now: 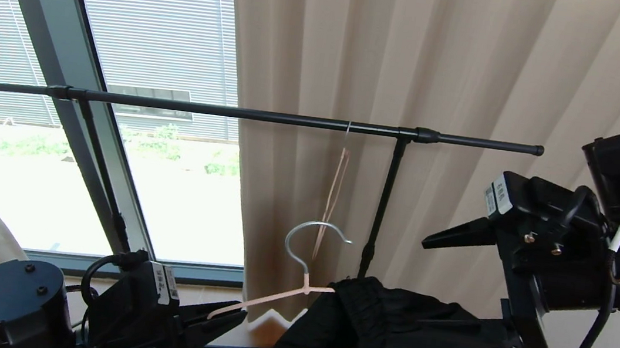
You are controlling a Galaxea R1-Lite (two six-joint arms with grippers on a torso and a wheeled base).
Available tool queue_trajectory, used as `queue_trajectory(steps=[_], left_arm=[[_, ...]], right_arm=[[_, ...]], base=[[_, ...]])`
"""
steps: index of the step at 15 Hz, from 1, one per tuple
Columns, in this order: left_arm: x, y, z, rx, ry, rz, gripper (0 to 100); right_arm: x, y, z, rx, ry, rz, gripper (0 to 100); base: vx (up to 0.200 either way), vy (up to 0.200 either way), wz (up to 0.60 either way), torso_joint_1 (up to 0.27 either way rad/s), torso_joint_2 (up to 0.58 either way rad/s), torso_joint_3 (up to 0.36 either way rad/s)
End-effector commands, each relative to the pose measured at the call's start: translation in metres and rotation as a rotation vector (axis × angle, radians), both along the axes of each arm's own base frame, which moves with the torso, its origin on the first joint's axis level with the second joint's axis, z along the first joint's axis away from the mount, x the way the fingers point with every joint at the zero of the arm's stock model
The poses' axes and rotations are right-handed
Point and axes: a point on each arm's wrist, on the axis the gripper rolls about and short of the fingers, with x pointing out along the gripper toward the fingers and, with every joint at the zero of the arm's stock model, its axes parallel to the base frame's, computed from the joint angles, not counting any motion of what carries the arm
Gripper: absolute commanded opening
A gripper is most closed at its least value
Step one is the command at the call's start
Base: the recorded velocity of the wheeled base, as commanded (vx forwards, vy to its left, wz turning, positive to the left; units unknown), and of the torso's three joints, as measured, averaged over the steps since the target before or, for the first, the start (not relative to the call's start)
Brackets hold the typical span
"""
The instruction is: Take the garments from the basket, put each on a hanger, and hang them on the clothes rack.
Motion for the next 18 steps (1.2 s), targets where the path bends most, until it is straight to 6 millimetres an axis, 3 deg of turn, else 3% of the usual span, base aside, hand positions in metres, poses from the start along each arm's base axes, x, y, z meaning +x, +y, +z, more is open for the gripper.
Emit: queue_trajectory(steps=[1,9,14,18], left_arm=[[-0.002,-0.002,0.001,-0.005,-0.005,-0.013,0],[-0.002,-0.006,0.004,-0.012,-0.017,-0.028,0],[-0.002,-0.006,0.004,-0.013,-0.018,-0.028,0],[0.0,-0.003,0.006,-0.028,-0.03,-0.01,0]], right_arm=[[0.007,0.004,-0.011,-0.021,0.04,0.0,100],[0.041,0.023,-0.04,-0.069,0.047,-0.028,100],[0.035,0.046,-0.031,-0.023,0.005,0.043,100],[0.021,0.038,-0.031,0.012,0.042,0.086,100]], base=[[0.0,0.0,0.0,0.0,0.0,0.0],[0.0,0.0,0.0,0.0,0.0,0.0],[0.0,0.0,0.0,0.0,0.0,0.0],[0.0,0.0,0.0,0.0,0.0,0.0]])
